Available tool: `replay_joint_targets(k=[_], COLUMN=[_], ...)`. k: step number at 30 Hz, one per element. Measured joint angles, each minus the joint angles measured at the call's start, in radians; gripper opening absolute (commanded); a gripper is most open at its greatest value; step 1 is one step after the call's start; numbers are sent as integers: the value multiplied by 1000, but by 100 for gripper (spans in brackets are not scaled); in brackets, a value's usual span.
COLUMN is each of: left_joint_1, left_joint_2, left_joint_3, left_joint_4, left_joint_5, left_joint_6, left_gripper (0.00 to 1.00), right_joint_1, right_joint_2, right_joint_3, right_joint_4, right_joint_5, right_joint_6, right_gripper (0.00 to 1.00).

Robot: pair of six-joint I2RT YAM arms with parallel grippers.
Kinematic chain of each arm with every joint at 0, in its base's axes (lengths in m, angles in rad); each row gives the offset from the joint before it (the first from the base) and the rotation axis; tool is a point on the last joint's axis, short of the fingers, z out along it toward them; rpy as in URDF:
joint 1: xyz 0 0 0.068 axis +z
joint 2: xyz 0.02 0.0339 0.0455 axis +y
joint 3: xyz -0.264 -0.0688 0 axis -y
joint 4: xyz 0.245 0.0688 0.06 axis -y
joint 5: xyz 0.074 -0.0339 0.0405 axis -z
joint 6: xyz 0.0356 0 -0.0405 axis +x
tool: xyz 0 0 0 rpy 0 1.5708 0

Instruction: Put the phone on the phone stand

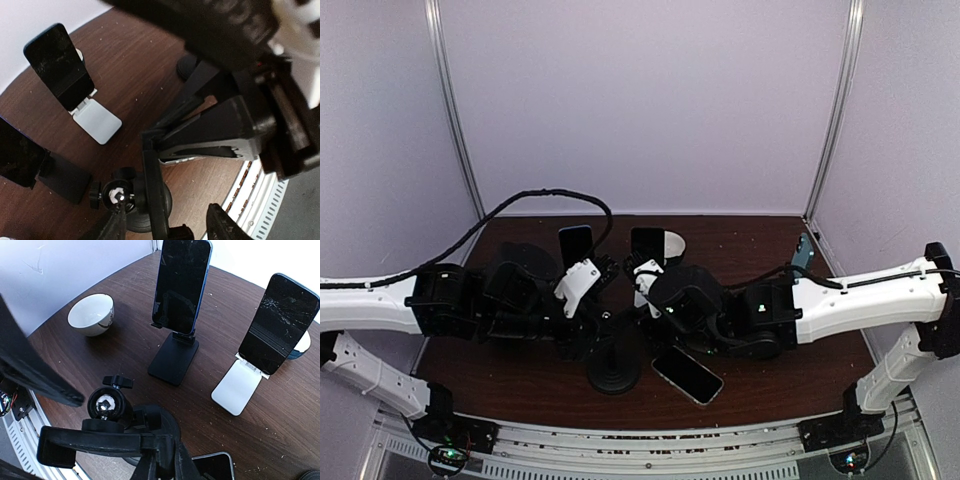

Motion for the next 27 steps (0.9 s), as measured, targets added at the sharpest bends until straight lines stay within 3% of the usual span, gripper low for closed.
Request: replay_joint_targets(k=[4,12,24,27], left_joint_1=[0,3,13,13], left_joint_2=[35,47,26,16], left_joint_3=[3,2,-119,-135], left_joint_4=[-28,-39,106,124], left_joint_5=[-17,-55,8,8], left_joint_6=[-6,-10,-50,-50], left_gripper=[62,52,6,0], right_joint_1=[6,8,2,-1], right_joint_2=[0,-7,-15,-22], right_joint_3=[-4,-23,-42,-53], right_joint_4=[-1,22,53,66], right_joint_5=[2,7,2,-1], right_joint_6=[14,25,24,23], right_gripper=[0,0,0,0])
